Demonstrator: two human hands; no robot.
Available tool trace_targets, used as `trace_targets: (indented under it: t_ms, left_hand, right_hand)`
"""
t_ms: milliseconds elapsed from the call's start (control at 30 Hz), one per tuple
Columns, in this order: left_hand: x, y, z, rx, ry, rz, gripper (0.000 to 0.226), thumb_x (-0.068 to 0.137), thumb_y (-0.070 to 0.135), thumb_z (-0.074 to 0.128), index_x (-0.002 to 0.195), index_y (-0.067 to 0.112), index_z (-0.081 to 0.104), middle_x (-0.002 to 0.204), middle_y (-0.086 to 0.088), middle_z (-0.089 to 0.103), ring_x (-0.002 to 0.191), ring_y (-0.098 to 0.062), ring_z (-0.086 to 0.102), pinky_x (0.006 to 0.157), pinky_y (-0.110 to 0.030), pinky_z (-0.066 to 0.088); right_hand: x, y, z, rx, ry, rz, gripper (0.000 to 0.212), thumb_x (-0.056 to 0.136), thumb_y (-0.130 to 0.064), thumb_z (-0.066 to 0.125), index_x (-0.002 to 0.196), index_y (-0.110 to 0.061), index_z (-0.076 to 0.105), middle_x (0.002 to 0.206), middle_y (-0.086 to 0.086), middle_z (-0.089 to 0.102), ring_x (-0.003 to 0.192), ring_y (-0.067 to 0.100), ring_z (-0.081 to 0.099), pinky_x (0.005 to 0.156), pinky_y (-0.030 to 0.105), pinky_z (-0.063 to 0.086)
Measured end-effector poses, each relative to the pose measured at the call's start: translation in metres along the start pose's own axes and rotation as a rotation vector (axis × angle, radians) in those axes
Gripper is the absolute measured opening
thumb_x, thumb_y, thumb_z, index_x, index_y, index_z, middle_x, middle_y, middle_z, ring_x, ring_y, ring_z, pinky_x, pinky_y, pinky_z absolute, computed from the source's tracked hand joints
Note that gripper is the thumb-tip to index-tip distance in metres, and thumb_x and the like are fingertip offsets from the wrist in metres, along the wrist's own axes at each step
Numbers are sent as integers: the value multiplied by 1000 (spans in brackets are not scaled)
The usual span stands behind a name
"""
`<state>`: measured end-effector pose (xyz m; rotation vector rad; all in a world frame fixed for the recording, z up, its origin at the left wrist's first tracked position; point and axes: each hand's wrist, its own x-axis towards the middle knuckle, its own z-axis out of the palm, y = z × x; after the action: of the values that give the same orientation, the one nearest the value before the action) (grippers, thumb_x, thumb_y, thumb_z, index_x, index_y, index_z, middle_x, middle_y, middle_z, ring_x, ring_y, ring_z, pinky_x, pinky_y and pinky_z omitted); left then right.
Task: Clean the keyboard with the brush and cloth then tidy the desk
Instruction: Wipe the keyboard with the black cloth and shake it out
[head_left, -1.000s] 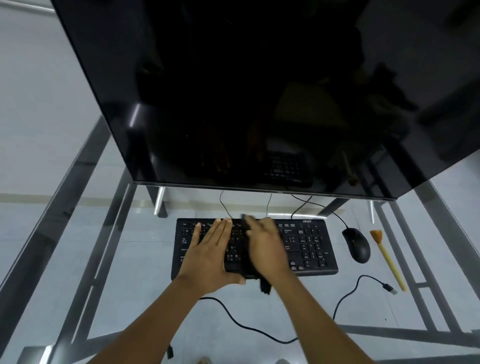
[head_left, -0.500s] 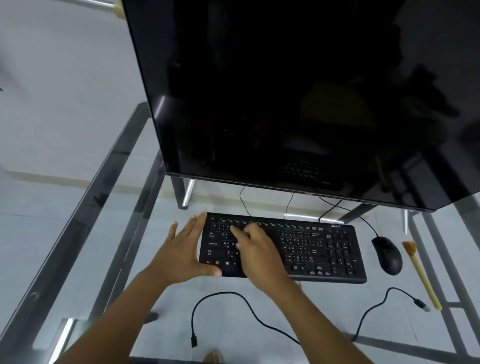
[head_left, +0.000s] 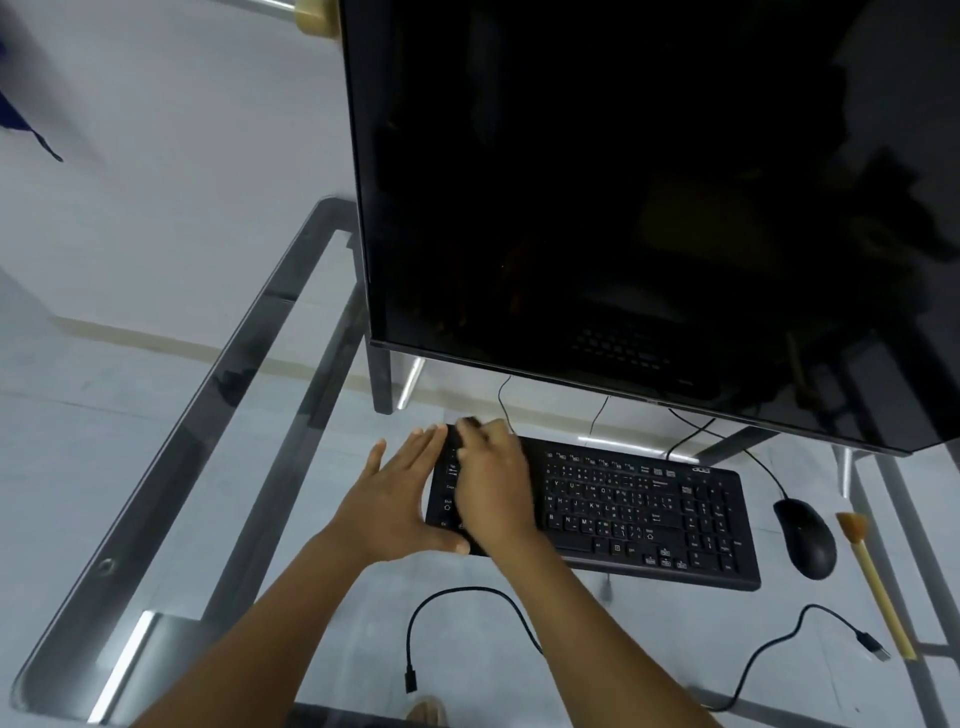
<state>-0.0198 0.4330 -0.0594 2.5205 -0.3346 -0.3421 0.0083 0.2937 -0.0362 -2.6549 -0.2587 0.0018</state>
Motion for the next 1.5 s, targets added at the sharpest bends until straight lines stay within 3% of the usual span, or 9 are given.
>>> trace_targets:
  t_ms: [100, 233, 400, 533, 733, 967, 1167, 1233, 1500]
  left_hand:
    - [1, 0, 0, -5, -4, 13, 131, 56, 87, 56, 151, 25, -10, 152, 21, -12, 141, 0, -14, 118, -41, -12]
    - [1, 0, -2, -15, -20, 8, 134, 53, 88, 55, 150, 25, -13, 151, 20, -14, 141, -1, -16, 114, -36, -17]
    - [1, -4, -3, 18, -41, 20, 135, 50, 92, 47, 148, 27, -19, 156, 17, -11, 143, -2, -16, 117, -39, -13]
    - [-1, -4, -5, 16, -35, 16, 136, 52, 89, 54, 151, 25, -13, 152, 19, -12, 142, -2, -15, 115, -37, -15]
    - [1, -5, -2, 61, -41, 21, 140, 47, 94, 50, 149, 25, -18, 155, 16, -12, 143, -4, -15, 116, -37, -12]
    - [1, -4, -4, 75, -36, 8, 142, 44, 92, 52, 149, 25, -15, 158, 13, -8, 143, -4, -13, 115, -35, -13]
    - [-1, 1, -6, 42, -56, -13, 139, 50, 86, 61, 151, 23, -11, 160, 9, -3, 140, -2, -15, 113, -36, -15]
    - [-1, 2, -7, 54, -56, -17, 139, 49, 86, 59, 151, 22, -12, 160, 10, -4, 139, -1, -16, 113, -35, -14]
    - [1, 4, -7, 66, -51, -41, 137, 53, 79, 68, 151, 22, -9, 161, 9, 0, 141, -2, -13, 116, -38, -11]
  right_hand:
    - [-14, 10, -8, -63, -101, -183, 39, 89, -4, 49, 127, -11, 52, 110, 13, 53, 97, 29, 52, 81, 40, 49]
    - [-4, 51, -26, -108, 10, 55, 46, 91, -3, 51, 136, -12, 47, 112, 10, 52, 99, 24, 56, 87, 35, 52]
    - [-41, 16, -26, 81, -361, -288, 36, 91, -11, 57, 125, -22, 57, 110, 6, 52, 99, 16, 53, 82, 37, 49]
    - [-26, 38, -26, 57, -166, -170, 48, 90, 1, 56, 133, -21, 55, 107, 2, 49, 95, 8, 50, 87, 34, 52]
    - [-44, 36, -26, 59, -293, -359, 25, 96, -35, 42, 116, -31, 57, 100, -4, 49, 91, 16, 48, 72, 22, 37]
    - [-57, 42, -20, 32, -327, -468, 35, 90, -15, 44, 119, -27, 59, 101, -3, 52, 88, 18, 47, 71, 24, 34]
    - [-39, 60, -35, -36, -39, -99, 14, 94, -45, 47, 88, -41, 59, 81, -18, 43, 70, -2, 44, 70, 29, 38]
    - [-44, 38, -27, -40, -93, -93, 37, 88, -61, 51, 78, -25, 51, 75, -8, 49, 65, 12, 49, 64, 38, 41]
    - [-15, 9, -24, 155, -34, 110, 36, 86, -53, 58, 77, -20, 49, 75, 2, 52, 62, 14, 48, 54, 31, 42]
